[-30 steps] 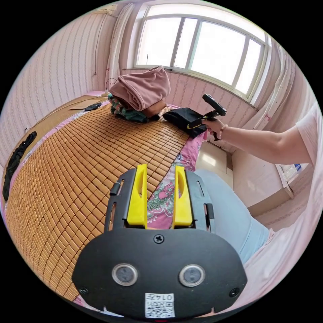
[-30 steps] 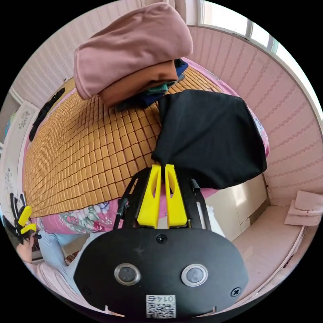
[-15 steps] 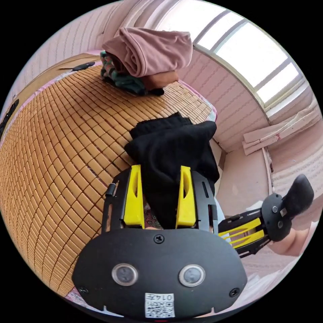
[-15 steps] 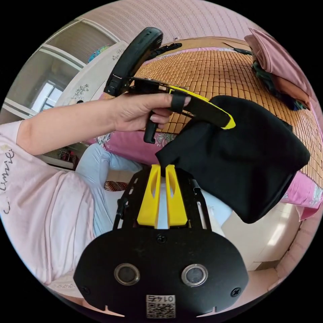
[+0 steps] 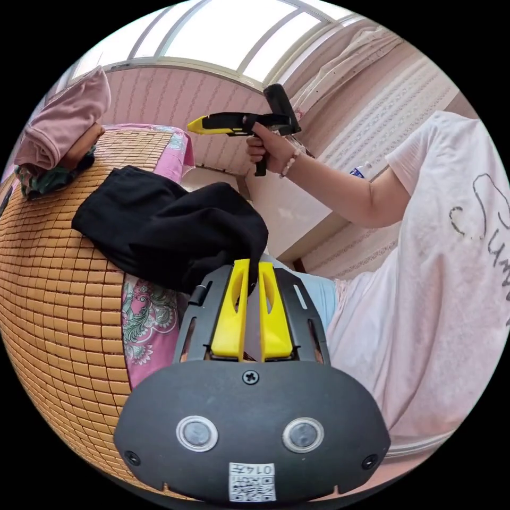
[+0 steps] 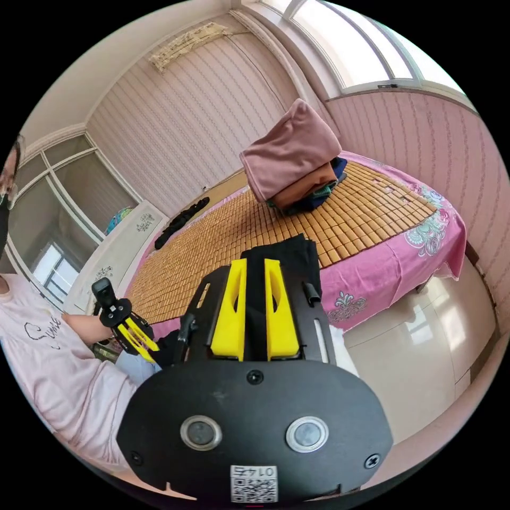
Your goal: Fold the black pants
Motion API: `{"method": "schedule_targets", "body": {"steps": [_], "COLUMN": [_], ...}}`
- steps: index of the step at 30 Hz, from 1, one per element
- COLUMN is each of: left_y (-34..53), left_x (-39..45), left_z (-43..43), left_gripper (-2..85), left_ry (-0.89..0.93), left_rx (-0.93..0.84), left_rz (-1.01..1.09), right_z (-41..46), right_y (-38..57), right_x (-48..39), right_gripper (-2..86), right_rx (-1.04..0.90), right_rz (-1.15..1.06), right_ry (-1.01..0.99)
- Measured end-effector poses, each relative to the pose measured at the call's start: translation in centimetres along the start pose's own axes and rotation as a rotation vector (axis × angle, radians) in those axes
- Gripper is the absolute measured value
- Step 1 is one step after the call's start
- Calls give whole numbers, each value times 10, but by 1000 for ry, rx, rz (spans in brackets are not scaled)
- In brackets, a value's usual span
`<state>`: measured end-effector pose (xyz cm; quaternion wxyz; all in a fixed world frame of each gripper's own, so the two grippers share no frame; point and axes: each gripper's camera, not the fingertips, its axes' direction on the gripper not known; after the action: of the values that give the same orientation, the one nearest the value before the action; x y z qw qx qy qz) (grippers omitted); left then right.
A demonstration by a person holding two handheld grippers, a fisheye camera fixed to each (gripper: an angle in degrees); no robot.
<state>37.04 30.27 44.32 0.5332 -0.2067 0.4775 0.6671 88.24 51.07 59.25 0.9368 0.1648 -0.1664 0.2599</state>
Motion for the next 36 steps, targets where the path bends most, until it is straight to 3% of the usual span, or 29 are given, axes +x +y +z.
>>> {"method": "schedule_targets", "body": {"steps": [4, 6, 8, 11, 16, 20, 23, 27, 30, 33, 36], "left_y": [5, 5, 3, -2, -29, -56, -54, -17, 12, 28, 42], "left_x": [4, -9, -24, -47, -64, -66, -45, -13, 1, 13, 10], "left_z": [-30, -39, -45, -55, -53, -27, -7, -10, -14, -16, -32], "left_gripper": [53, 61, 64, 64, 70, 103, 86, 92, 98, 104, 127], "left_ry": [-248, -406, -455, -480, -503, -329, -402, -538, -518, -566, -458], "left_rx": [45, 66, 93, 194, 270, 249, 186, 200, 180, 158, 245], "left_rz": [43, -25, -115, -278, -357, -352, -320, -349, -401, -401, -528], "right_z": [69, 94, 93, 62, 48, 41, 36, 20, -9, -31, -11], "right_y": [-18, -17, -18, -17, 23, 47, 51, 43, 18, -2, -18], "right_x": [49, 66, 68, 29, -53, -71, -74, -73, -61, -39, -23], "right_gripper": [137, 118, 61, 20, 16, 20, 30, 94, 170, 179, 179], "right_rx": [-282, -360, -347, -217, -450, -507, -528, -507, -338, -111, -102], "right_rz": [106, 154, 202, 30, -346, -367, -336, -298, -245, -218, -211], "right_ry": [216, 181, 199, 82, -123, -105, -124, -208, -351, -205, 85]}}
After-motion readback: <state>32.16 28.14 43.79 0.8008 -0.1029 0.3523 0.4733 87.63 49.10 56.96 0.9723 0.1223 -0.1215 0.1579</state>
